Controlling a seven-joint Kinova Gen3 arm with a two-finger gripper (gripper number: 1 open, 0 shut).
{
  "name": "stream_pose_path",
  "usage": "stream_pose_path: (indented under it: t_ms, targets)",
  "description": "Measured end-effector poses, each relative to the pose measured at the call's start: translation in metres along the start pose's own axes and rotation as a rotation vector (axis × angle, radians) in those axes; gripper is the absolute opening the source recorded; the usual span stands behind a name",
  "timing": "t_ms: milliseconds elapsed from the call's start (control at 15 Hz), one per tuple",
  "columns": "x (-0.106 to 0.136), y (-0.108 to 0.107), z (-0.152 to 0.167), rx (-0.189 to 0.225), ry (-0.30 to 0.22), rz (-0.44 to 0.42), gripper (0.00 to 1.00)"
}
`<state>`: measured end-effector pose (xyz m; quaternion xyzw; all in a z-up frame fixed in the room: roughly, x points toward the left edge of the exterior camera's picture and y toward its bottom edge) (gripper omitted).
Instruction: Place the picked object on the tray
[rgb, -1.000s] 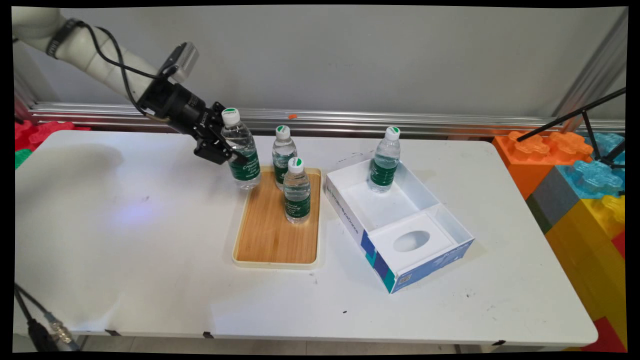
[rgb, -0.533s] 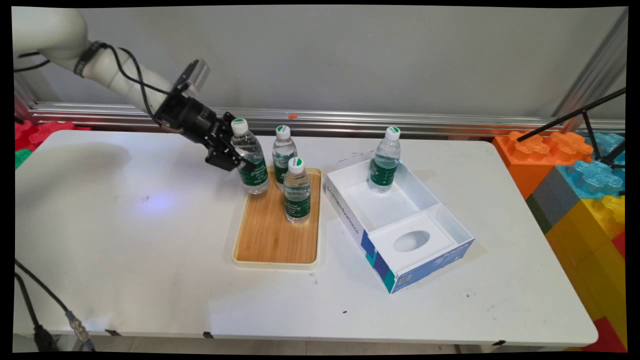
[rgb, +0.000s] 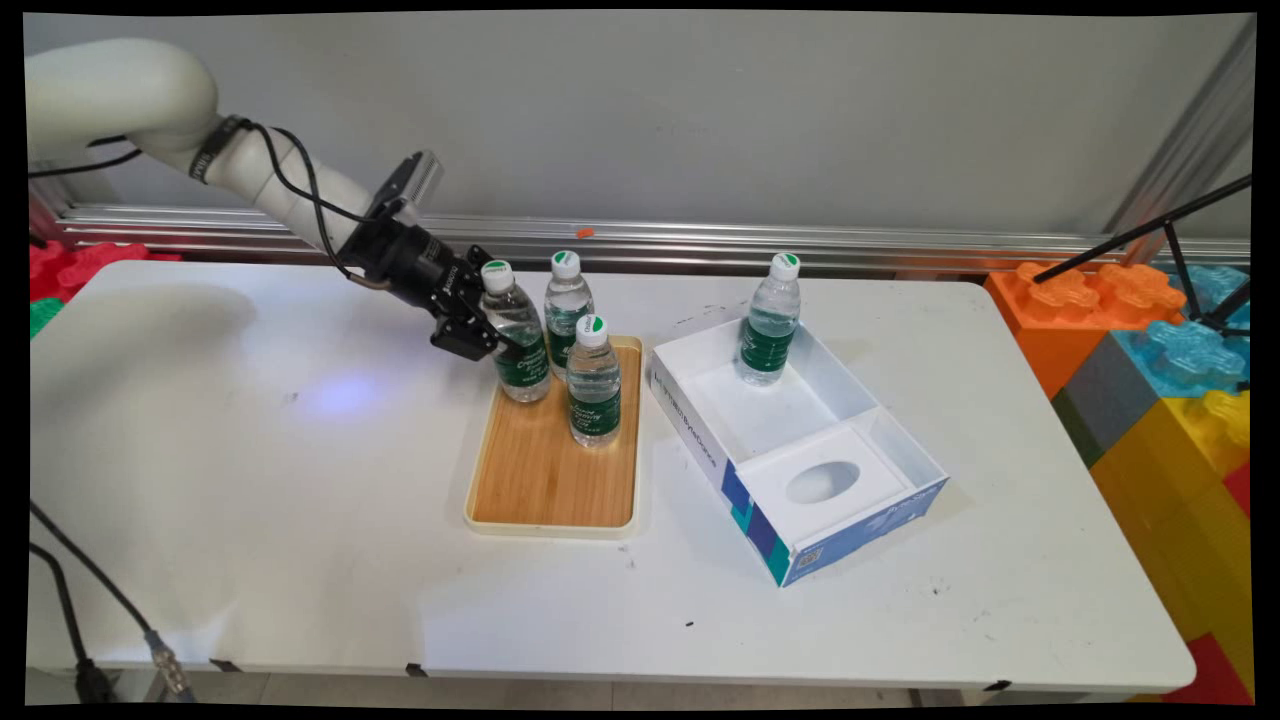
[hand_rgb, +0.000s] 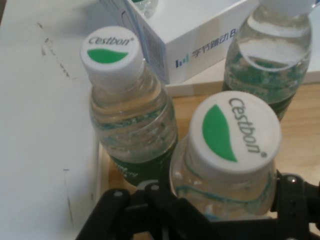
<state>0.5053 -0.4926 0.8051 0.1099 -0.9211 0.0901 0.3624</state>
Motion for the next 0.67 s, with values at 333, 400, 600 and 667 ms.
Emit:
stream_pose_path:
  t_ms: [333,400,600,667]
  targets:
    - [-0.007,-0.002,0.014,-0.002,-0.007,0.015,0.00]
    - [-0.007,-0.002,0.016,-0.002,-0.008,0.017,0.00]
    - [-0.006,-0.004,0.020,-0.004,-0.008,0.028,1.00]
    - [-0.005,-0.004,0.021,-0.004,-0.009,0.030,1.00]
